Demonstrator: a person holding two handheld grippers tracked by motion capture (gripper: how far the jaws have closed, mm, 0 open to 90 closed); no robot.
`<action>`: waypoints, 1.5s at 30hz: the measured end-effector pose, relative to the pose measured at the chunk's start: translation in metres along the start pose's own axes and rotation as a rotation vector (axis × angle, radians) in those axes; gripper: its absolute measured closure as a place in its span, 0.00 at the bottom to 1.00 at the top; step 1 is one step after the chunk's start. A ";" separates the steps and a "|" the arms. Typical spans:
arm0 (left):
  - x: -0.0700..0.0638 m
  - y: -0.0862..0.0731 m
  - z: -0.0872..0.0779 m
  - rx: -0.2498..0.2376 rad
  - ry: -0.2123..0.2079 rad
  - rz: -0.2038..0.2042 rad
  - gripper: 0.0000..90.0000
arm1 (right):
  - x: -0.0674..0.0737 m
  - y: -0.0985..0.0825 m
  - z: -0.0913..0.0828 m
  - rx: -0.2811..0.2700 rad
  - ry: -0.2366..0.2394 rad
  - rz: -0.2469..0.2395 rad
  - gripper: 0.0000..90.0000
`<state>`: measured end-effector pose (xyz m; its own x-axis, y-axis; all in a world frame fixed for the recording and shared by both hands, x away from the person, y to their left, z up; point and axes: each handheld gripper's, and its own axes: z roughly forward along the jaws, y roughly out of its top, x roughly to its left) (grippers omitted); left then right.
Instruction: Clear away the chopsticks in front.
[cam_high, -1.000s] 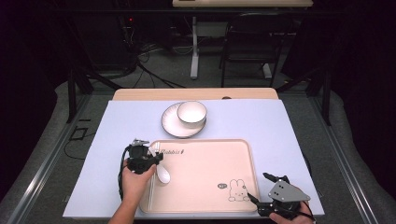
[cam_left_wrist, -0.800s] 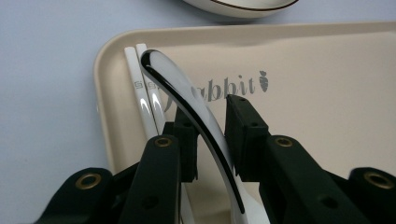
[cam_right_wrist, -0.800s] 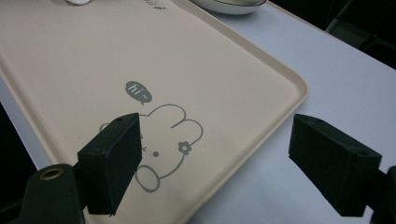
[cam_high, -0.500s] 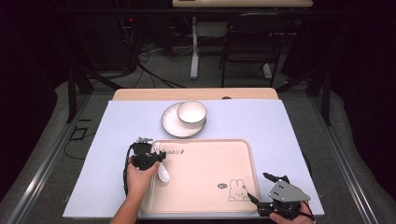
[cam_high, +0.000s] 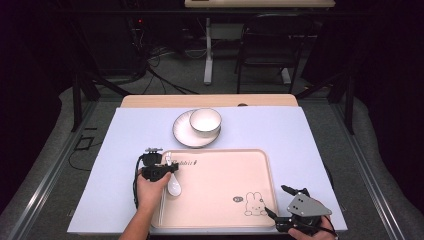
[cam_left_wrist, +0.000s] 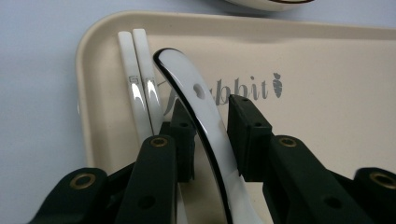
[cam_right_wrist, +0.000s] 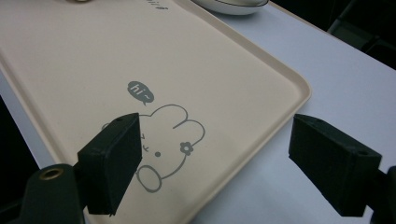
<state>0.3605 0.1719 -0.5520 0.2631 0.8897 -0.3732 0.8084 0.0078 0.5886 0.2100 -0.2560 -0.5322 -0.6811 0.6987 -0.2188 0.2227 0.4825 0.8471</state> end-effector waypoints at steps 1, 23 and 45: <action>0.000 0.000 0.000 -0.003 -0.004 -0.004 0.79 | 0.000 0.000 0.000 0.000 0.001 0.000 0.19; 0.000 0.001 -0.004 -0.029 0.002 0.000 0.70 | 0.000 0.000 0.000 -0.001 0.007 -0.001 0.19; -0.007 -0.004 -0.022 -0.084 0.062 0.069 0.51 | -0.001 0.000 -0.001 -0.002 0.008 -0.002 0.19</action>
<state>0.3435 0.1756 -0.5359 0.2812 0.9161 -0.2858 0.7416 -0.0184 0.6706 0.2100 -0.2567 -0.5317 -0.6869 0.6937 -0.2167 0.2201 0.4827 0.8476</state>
